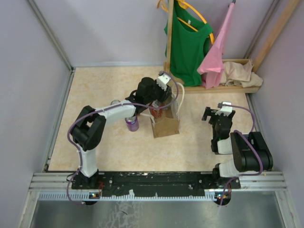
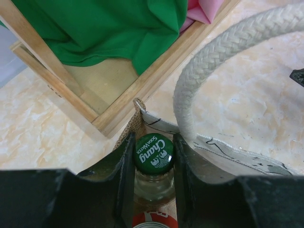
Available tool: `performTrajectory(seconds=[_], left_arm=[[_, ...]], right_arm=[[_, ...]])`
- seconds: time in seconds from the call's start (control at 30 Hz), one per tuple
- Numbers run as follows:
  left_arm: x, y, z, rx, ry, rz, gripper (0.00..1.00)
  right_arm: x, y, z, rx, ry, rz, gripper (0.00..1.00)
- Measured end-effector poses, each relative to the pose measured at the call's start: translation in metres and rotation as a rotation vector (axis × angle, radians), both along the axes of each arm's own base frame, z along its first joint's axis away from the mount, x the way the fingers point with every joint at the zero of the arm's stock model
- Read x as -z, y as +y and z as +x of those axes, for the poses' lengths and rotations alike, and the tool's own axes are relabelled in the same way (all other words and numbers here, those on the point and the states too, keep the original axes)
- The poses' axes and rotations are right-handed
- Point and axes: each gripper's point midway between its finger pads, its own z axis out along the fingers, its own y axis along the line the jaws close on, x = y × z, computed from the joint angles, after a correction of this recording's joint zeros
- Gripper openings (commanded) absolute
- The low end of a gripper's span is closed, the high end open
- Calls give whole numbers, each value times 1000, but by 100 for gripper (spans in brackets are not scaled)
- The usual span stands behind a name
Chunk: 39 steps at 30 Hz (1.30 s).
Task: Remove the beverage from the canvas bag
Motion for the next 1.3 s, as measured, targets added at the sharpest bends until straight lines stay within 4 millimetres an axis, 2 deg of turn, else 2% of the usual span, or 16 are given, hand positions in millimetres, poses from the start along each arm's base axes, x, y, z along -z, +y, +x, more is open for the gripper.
performTrajectory(seconds=[0.3, 0.6, 0.83, 1.0, 1.13, 1.2, 1.3], left_arm=[[-25, -5, 7, -1, -39, -25, 0], [-78, -9, 13, 1, -120, -73, 0], [-121, -2, 3, 1, -140, -88, 0], [-159, 9, -11, 1, -163, -102, 0], [-197, 23, -19, -21, -193, -101, 0], [-216, 35, -24, -50, -218, -96, 0], [-240, 64, -34, -129, -251, -79, 0]], right_arm=[[0, 0, 0, 0, 0, 0, 99], [0, 0, 0, 0, 0, 0, 99], [0, 0, 0, 0, 0, 0, 99], [0, 0, 0, 0, 0, 0, 99], [0, 0, 0, 0, 0, 0, 99], [0, 0, 0, 0, 0, 0, 99], [0, 0, 0, 0, 0, 0, 99]])
